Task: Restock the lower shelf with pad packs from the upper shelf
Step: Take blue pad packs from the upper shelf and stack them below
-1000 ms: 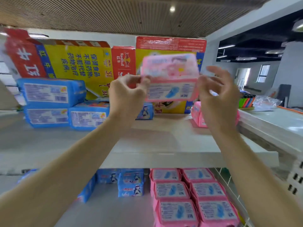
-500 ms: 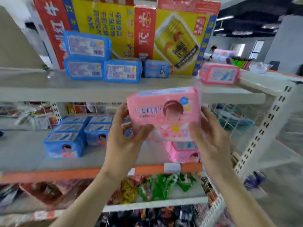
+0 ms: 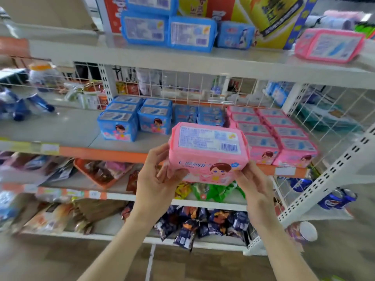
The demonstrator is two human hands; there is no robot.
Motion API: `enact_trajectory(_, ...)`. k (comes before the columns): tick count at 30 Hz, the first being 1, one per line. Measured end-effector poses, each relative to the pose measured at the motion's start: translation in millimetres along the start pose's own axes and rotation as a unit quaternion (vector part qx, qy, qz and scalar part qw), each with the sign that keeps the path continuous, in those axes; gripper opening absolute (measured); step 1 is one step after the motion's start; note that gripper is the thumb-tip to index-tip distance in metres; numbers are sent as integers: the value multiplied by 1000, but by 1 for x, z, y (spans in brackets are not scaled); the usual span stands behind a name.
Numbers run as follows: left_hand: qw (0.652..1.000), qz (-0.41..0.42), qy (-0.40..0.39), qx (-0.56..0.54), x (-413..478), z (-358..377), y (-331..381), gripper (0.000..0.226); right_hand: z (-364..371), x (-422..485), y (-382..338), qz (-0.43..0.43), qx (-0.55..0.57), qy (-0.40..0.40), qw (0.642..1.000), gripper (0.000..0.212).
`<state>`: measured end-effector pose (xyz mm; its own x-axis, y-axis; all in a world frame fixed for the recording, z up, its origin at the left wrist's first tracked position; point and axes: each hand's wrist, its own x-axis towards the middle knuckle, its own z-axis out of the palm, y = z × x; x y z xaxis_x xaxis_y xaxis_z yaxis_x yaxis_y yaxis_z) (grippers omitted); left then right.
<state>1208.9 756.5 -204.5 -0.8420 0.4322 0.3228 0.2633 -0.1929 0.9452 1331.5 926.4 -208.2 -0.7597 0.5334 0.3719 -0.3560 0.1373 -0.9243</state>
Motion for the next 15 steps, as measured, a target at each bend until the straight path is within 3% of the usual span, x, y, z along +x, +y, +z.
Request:
enact_trajectory(4,999,-8,37,21,-20,2,-14,51,-3,-9,14,27,71,10,997,46)
enact_trajectory(15,996,-15,58,59,-11,60,-21,51,-56,12,20,47,75,3,996,48)
